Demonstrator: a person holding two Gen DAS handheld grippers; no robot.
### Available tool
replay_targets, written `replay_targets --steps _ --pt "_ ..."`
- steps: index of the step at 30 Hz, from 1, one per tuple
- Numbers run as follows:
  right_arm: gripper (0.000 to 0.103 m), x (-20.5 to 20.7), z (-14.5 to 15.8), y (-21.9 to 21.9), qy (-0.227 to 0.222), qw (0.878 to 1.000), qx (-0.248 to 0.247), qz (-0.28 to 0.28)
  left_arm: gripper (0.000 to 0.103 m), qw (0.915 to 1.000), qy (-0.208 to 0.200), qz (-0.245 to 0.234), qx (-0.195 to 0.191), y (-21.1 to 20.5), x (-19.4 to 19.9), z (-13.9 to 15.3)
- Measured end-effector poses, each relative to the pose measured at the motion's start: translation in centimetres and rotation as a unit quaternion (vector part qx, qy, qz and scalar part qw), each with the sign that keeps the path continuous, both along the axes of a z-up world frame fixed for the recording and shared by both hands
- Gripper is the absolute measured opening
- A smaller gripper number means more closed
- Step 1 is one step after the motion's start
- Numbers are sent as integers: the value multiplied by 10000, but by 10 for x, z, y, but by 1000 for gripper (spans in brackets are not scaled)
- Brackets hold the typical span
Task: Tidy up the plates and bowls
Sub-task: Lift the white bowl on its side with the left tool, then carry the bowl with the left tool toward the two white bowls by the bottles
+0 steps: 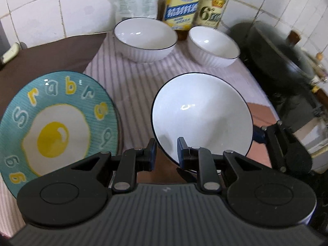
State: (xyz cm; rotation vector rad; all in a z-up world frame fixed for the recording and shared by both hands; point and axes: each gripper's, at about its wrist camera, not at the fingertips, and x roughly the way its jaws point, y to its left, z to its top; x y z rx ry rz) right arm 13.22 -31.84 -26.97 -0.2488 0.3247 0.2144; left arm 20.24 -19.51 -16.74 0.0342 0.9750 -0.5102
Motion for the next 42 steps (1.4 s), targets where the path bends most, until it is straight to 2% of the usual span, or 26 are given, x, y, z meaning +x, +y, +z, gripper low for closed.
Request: replay_targets --steps 10,13,16,20,27,33,39,42 --pt "94 16 -12 2 190 9998 102 24 19 9997 103 143 168 0 8 -10" --pt "95 14 -7 12 340 9986 -104 -391 26 9996 155 181 125 0 9 -9" --pt "95 -4 1 26 238 9953 -311 -882 31 9996 239 162 -9 4 9 -5" --pt "95 -29 18 26 135 9954 45 -947 35 9996 262 132 -3 12 3 1" --pt "95 -44 60 15 236 9935 546 -968 39 9991 214 -14 -375 33 -9 33" --pt "94 -47 88 9 217 9925 757 -938 41 9981 -105 -113 -599 47 -13 68" --pt "89 -37 106 1 272 9895 926 -1078 41 9963 -279 -372 -718 43 -6 97" --pt "82 -26 112 -11 310 9855 1200 -1156 44 9959 -415 -449 -670 36 1 104"
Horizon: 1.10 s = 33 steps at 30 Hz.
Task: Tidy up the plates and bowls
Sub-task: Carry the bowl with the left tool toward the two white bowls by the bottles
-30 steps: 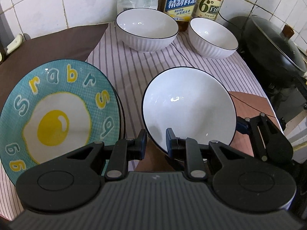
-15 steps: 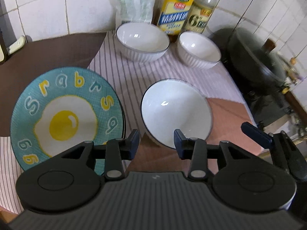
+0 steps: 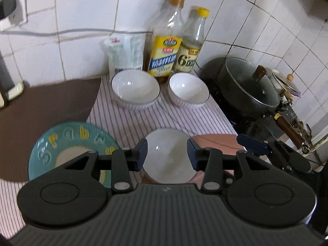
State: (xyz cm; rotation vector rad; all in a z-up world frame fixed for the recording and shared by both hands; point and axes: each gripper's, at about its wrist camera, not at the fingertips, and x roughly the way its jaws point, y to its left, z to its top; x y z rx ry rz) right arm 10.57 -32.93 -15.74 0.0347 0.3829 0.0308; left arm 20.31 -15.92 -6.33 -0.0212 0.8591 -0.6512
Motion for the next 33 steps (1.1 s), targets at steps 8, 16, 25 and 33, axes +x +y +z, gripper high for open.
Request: replay_targets --steps 8,16,25,33 --pt "67 49 -4 -52 149 9944 938 -454 46 9992 126 -309 -229 -34 43 -11" --pt "61 99 -25 -91 298 9819 1548 -1046 45 9989 217 -92 -416 -67 87 -39" --pt "51 133 -42 -108 263 9749 1618 -1507 39 9965 639 239 -486 -107 119 -68" --pt "46 156 -43 -119 406 9704 1629 -1735 39 9930 944 630 -330 -124 138 -91"
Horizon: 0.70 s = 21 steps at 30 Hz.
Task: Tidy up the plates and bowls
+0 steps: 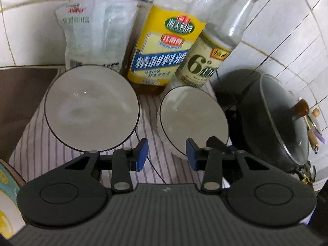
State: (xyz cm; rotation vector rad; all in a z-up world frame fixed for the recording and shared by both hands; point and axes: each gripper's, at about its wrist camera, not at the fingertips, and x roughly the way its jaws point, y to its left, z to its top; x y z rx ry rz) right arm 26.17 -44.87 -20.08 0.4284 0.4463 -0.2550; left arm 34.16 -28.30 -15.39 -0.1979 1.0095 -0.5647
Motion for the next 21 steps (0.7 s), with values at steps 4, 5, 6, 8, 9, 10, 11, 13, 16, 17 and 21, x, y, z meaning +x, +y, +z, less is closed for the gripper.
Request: replay_targets --steps 4,5,6,8,9,10,11,13,16,17,21 --pt "33 5 -2 -2 159 9999 20 17 32 9999 70 -67 45 -5 2 -6" --pt "32 6 -2 -3 198 9998 17 2 30 9999 130 -80 19 -6 3 -7" --pt "31 7 -3 -3 226 9997 11 -9 28 9998 205 -76 -22 -7 5 -10" --pt "30 10 -4 -5 270 9996 42 -27 27 9995 289 4 -130 -8 7 -12" --pt "30 11 -5 -6 315 9995 55 -53 27 9993 318 65 -168 -8 9 -14" --pt "30 12 -5 -8 335 9994 73 -80 26 9992 339 123 -171 -9 9 -15" --pt "30 13 -6 -9 334 9994 100 -87 27 9990 360 188 -166 -9 11 -16" --pt "29 17 -8 -11 353 9992 149 -91 26 9987 410 244 -200 -10 13 -20" --pt "25 20 -9 -13 352 9991 217 -88 23 9977 517 330 -283 -12 17 -27" --pt "25 20 -10 -13 353 9991 222 -99 21 9973 549 332 -344 -12 19 -29" --pt "23 23 -9 -9 437 9989 46 -132 20 9988 442 102 -205 -16 16 -26"
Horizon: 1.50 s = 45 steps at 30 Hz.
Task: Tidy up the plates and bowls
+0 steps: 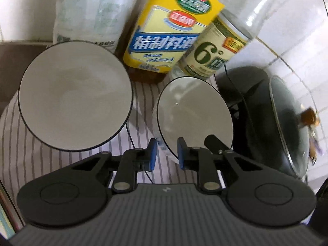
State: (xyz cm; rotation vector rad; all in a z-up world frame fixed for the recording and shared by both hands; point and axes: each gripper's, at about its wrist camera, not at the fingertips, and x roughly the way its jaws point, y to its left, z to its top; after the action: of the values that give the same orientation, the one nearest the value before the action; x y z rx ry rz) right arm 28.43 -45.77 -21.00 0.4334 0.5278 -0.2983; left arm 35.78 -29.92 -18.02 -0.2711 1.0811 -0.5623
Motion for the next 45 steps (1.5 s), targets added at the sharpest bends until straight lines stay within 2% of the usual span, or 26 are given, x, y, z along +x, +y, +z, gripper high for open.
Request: replay_targets --steps 5,14,22,29,33,40,45 --pt "19 -1 3 4 95 9998 -163 31 19 9998 26 -110 142 -1 -3 1" --pt "16 -16 16 13 -8 9999 97 133 19 9995 -45 -151 264 16 -21 18" --pt "16 -46 40 35 -187 9990 331 223 19 9977 -400 -304 447 39 -49 52" --pt "16 -75 58 59 -346 9973 541 364 19 9967 -443 -410 545 62 -73 68" --pt "16 -92 66 74 -370 9970 494 457 19 9961 -513 -456 561 78 -90 77" --pt "16 -123 73 95 -410 9958 549 606 19 9950 -642 -470 611 106 -121 92" --pt "16 -139 67 111 -363 9952 596 685 19 9942 -648 -429 738 124 -141 92"
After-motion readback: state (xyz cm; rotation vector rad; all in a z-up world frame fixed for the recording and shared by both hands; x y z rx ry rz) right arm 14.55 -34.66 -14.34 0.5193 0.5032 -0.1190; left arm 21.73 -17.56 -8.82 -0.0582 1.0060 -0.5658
